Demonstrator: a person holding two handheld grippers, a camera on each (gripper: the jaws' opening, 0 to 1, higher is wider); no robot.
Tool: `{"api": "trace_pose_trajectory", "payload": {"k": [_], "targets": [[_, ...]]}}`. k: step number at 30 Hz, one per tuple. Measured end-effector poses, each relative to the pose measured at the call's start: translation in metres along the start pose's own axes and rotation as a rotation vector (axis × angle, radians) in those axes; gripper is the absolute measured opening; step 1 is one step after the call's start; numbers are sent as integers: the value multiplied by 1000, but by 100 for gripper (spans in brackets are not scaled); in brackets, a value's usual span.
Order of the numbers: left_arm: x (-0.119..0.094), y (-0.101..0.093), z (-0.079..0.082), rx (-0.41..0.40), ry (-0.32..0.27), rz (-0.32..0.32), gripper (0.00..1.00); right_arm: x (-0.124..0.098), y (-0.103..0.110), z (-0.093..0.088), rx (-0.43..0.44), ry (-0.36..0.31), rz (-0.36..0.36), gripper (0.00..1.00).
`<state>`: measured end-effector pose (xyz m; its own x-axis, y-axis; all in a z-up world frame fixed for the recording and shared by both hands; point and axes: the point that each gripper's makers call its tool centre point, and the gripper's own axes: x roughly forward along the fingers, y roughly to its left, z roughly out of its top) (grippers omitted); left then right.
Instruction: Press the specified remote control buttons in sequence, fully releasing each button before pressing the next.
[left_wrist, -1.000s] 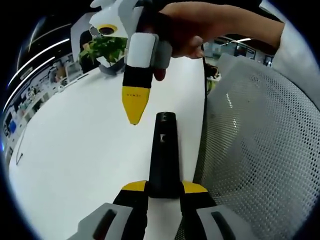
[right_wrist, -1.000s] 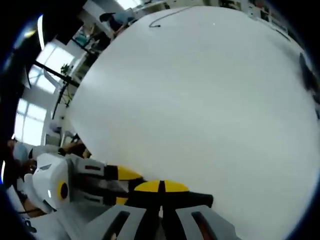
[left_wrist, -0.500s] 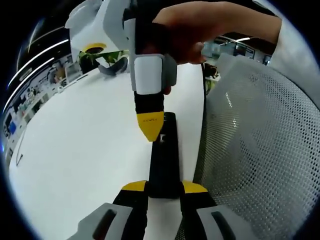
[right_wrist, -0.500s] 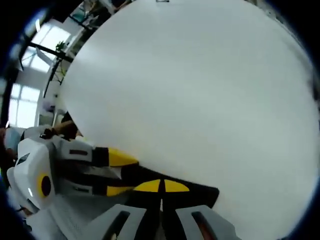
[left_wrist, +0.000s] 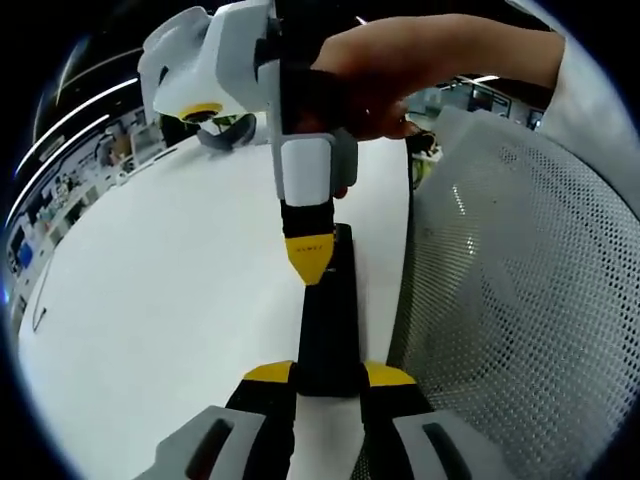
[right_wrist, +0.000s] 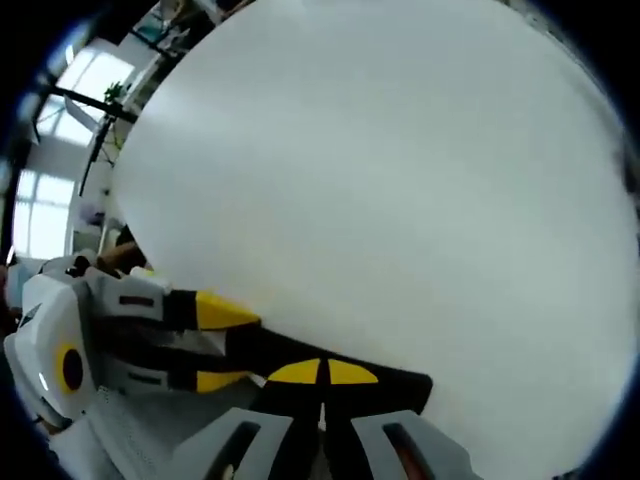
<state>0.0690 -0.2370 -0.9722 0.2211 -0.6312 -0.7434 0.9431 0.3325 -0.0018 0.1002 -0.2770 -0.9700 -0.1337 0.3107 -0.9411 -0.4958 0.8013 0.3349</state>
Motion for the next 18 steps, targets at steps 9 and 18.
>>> {"api": "trace_pose_trajectory", "payload": {"k": [9, 18], "targets": [[0, 1, 0, 2, 4, 2, 23, -1, -1, 0, 37, -32, 21, 0], [-1, 4, 0, 22, 20, 26, 23, -11, -4, -4, 56, -119, 14, 0]]}}
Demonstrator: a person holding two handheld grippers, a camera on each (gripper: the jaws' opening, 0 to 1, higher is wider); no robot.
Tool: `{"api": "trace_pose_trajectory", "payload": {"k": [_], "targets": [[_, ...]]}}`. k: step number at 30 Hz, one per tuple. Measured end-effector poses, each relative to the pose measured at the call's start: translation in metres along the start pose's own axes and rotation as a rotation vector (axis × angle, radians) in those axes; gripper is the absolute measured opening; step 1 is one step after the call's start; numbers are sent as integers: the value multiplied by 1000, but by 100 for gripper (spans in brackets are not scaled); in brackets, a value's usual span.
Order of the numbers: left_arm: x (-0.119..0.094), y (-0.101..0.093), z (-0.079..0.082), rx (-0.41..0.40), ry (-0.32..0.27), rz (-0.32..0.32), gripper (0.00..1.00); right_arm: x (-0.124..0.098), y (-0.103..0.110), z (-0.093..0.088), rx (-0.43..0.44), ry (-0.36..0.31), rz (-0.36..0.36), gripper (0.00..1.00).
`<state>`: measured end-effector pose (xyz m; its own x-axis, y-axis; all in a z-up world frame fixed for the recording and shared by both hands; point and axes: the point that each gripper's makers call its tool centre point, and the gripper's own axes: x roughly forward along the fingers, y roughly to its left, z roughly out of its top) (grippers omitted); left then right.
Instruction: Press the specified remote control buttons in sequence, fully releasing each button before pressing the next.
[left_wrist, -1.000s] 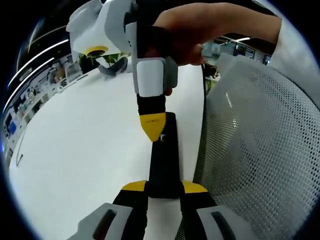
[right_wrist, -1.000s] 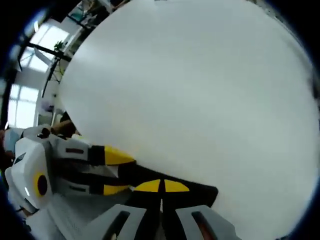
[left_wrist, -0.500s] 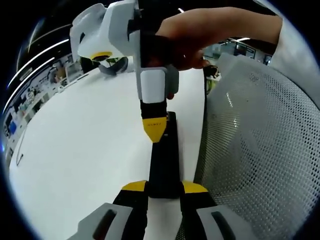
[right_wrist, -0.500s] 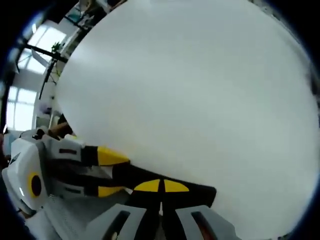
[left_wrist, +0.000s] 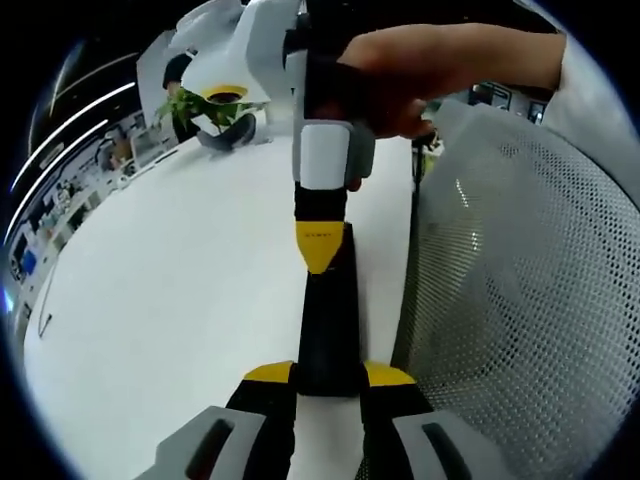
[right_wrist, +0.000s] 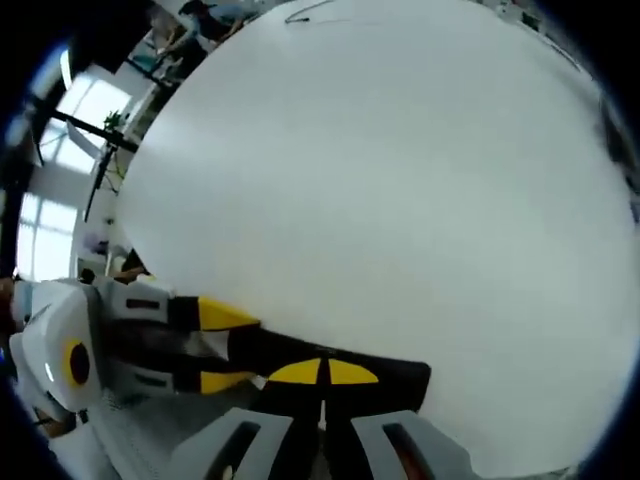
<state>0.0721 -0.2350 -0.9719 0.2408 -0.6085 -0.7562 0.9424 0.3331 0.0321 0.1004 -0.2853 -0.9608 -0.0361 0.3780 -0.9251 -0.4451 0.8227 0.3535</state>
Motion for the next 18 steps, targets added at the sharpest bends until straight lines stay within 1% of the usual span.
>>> {"api": "trace_pose_trajectory", "payload": {"k": [2, 4, 7, 10, 13, 16, 18], "targets": [[-1, 3, -1, 7, 8, 19, 23, 0, 2, -1, 19, -3, 22, 0], [-1, 4, -1, -8, 9, 18, 23, 3, 2, -2, 24, 6, 30, 0], [-1, 4, -1, -20, 6, 16, 23, 5, 4, -4, 0, 18, 14, 0], [-1, 5, -2, -39, 1, 11, 23, 2, 6, 1, -7, 3, 13, 0], [-1, 4, -3, -50, -3, 6, 23, 4, 8, 4, -16, 0, 19, 0], [-1, 4, -3, -55, -7, 4, 23, 8, 8, 0, -27, 18, 9, 0], [-1, 3, -3, -58, -10, 4, 24, 7, 7, -1, -27, 13, 7, 0]]}}
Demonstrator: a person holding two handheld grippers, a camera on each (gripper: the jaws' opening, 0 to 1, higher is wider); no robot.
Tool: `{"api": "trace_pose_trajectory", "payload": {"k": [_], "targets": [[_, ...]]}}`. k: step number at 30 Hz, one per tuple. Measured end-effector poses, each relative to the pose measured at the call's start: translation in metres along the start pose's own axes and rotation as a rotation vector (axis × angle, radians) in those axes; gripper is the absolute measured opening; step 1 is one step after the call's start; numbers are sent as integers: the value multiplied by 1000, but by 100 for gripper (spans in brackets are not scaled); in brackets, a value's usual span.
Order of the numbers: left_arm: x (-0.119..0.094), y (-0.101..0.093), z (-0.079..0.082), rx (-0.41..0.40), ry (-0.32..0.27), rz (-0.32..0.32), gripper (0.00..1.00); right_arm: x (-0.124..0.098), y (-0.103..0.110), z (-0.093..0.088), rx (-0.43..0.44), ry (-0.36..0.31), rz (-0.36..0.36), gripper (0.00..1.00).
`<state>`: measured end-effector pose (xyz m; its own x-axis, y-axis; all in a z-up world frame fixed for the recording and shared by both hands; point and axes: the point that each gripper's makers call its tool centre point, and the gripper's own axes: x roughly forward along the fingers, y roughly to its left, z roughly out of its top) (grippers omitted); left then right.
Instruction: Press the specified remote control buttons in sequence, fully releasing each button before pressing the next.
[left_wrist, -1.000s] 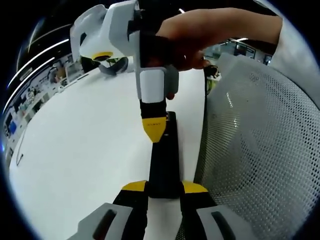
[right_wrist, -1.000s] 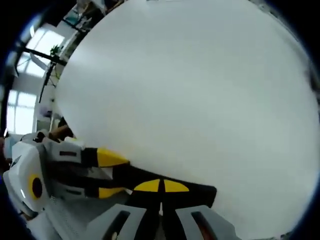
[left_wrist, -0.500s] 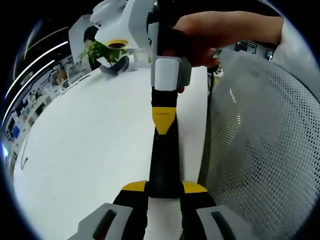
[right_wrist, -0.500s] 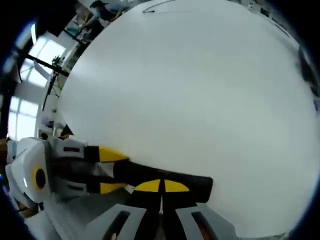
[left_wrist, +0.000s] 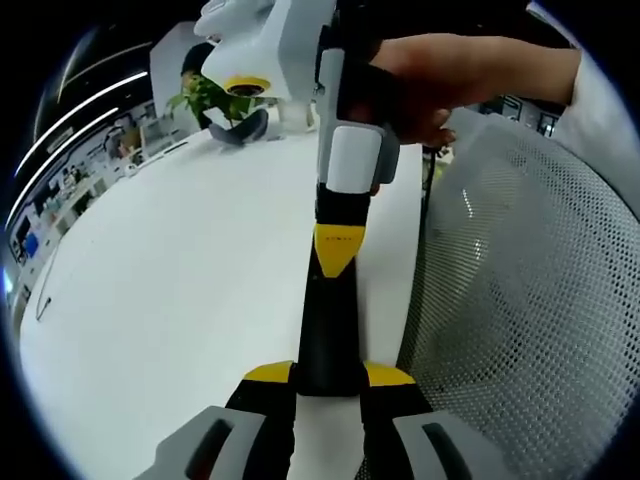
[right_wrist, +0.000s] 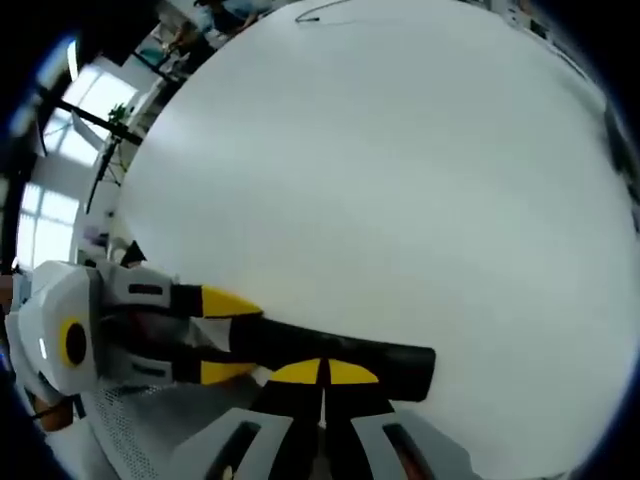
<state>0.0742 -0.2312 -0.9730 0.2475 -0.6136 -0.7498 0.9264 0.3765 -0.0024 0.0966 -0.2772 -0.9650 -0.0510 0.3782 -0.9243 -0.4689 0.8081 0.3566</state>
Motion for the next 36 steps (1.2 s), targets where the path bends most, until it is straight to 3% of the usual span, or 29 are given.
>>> {"api": "trace_pose_trajectory", "payload": {"k": [9, 18, 23, 26, 31, 36], "targets": [[1, -1, 1, 0, -11, -1, 24, 2, -2, 0, -36, 19, -35, 0], [1, -2, 2, 9, -10, 4, 24, 1, -2, -2, -65, -29, -83, 0], [1, -2, 2, 10, -6, 7, 24, 0, -3, -2, -21, -41, -33, 0], [0, -2, 1, 16, -5, 7, 24, 0, -1, -2, 108, -62, 30, 0], [0, -2, 1, 17, -6, 5, 24, -9, -9, -4, 84, -74, 5, 0], [0, -2, 1, 13, -7, 3, 24, -12, -1, -2, 101, -62, 44, 0]]}}
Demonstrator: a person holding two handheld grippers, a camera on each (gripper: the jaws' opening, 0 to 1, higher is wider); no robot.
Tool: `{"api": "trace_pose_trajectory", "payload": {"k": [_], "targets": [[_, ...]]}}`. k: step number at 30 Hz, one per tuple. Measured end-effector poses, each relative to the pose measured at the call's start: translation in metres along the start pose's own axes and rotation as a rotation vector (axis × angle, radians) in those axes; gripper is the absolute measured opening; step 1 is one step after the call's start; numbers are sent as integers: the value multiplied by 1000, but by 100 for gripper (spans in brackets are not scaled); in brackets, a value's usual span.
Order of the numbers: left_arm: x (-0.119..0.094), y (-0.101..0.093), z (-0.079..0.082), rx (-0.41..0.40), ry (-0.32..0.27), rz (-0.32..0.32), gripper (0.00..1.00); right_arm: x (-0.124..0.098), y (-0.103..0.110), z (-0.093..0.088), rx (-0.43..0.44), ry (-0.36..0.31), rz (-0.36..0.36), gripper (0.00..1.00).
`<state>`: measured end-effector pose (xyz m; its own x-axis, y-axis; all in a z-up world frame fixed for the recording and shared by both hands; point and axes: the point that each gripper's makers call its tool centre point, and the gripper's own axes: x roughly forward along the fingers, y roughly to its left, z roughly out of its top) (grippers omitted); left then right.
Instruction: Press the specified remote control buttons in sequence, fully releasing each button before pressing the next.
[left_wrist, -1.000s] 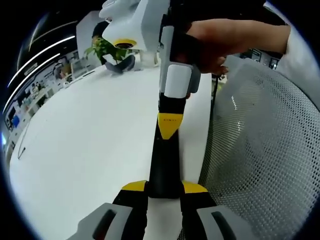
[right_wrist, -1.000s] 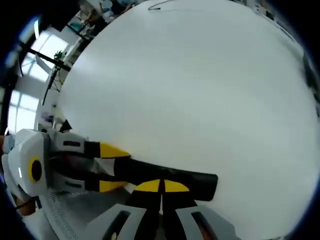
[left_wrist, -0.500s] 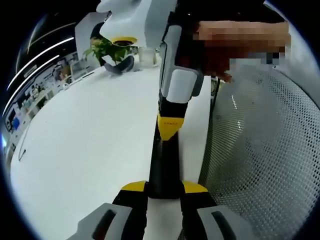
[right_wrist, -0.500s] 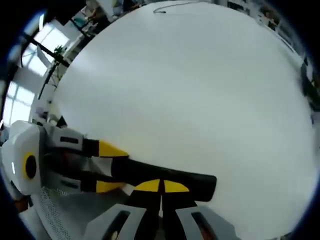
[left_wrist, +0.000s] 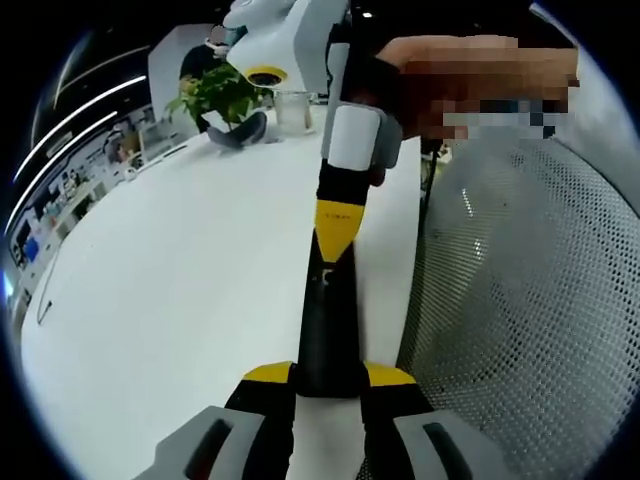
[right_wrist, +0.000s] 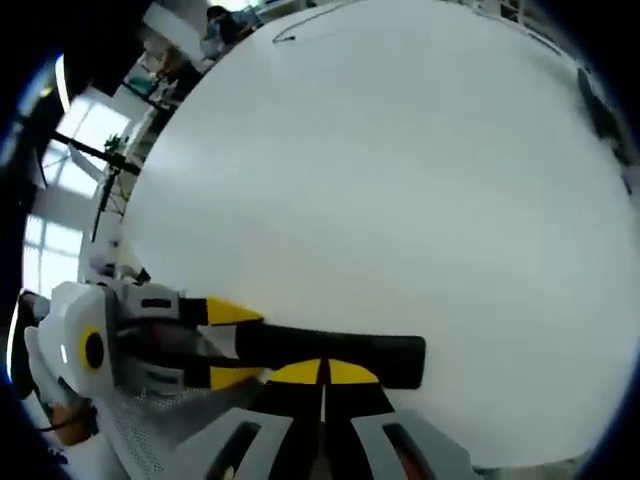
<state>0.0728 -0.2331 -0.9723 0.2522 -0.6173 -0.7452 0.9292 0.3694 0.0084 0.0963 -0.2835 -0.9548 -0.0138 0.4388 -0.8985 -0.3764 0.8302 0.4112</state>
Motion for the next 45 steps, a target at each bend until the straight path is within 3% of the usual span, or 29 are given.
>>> {"api": "trace_pose_trajectory", "payload": {"k": [3, 6, 22, 36, 45], "targets": [[0, 0, 0, 1, -1, 0, 24, 1, 8, -2, -12, 13, 13, 0], [1, 1, 0, -1, -2, -1, 24, 1, 3, -4, -53, 34, -37, 0], [1, 2, 1, -8, -5, -1, 24, 11, 0, -10, -70, 75, -47, 0], [2, 0, 2, 10, -9, -2, 24, 16, -3, -17, -225, 104, -138, 0], [2, 0, 2, 20, -6, -1, 24, 16, -2, -15, -204, 79, -129, 0]]}}
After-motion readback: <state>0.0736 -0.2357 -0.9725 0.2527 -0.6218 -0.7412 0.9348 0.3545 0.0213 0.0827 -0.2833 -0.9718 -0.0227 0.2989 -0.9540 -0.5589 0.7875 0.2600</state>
